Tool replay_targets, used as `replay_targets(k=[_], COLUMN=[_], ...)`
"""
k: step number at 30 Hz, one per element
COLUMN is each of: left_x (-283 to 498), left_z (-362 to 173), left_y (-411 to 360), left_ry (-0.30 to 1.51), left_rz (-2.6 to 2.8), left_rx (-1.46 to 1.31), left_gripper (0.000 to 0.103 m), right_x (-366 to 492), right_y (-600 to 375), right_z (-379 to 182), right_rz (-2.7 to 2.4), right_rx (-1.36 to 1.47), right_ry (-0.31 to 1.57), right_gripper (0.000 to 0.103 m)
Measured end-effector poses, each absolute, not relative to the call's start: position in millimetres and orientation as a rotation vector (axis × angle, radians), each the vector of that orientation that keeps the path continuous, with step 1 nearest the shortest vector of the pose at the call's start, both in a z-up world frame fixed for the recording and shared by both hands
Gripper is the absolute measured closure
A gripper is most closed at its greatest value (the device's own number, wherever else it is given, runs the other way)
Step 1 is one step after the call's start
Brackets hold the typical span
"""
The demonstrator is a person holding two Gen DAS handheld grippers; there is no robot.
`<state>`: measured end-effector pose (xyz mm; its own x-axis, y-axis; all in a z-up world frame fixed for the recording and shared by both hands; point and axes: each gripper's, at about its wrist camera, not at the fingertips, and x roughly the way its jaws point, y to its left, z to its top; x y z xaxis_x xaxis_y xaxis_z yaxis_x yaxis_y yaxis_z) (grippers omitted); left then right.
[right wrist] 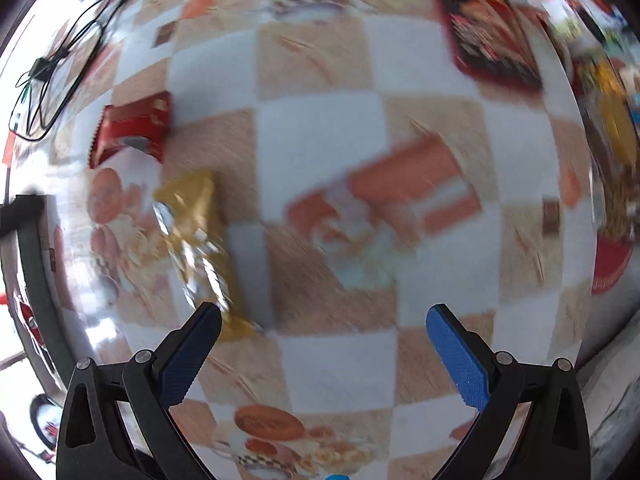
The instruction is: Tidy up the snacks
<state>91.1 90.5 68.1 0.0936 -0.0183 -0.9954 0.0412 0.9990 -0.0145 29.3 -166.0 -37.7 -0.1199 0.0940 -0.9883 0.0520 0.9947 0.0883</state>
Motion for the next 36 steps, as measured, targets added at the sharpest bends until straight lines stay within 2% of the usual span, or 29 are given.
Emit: replay_targets(k=[5, 9, 17, 18, 19, 24, 36], left_x=[98.9, 97.8, 107.0, 110.7, 114.4, 124.2, 60.7], left_z=[63.0, 47.0, 19.5, 16.7, 14.8, 15.1, 7.7], left_y=[16.7, -6.8, -11.3, -8.7, -5.4, 14.2, 91.0], left_ry=[1.309, 1.279, 1.353, 1.364, 1.375, 1.420, 1.544], left_rz=[-0.235, -0.330, -0.334, -0.313, -0.290, -0.229, -0.044], left_rx=[0.482, 0.609, 0.618, 0.607, 0.585, 0.443, 0.172], left_gripper=[0.023, 0.023, 0.023, 0.026, 0.036, 0.047, 0.046], right_x=[17.0, -15.0, -38.5, -36.2, -33.2, -20.7, 32.9], right_y=[-199.2, -222.4, -198.4, -180.0, -172.6, -157.1, -72.8], right_z=[-45.3, -46.5, -26.8, -26.3, -24.2, -14.9, -12.5], right_rz=[0.036, 0.040, 0.075, 0.078, 0.082, 0.098, 0.148], right_rx=[0.137, 0.169, 0.175, 0.170, 0.165, 0.131, -0.009], right_ry=[1.716, 1.719, 1.710, 1.709, 1.707, 1.698, 1.700], right_gripper=[0.000, 0.000, 0.000, 0.000, 0.000, 0.000, 0.000])
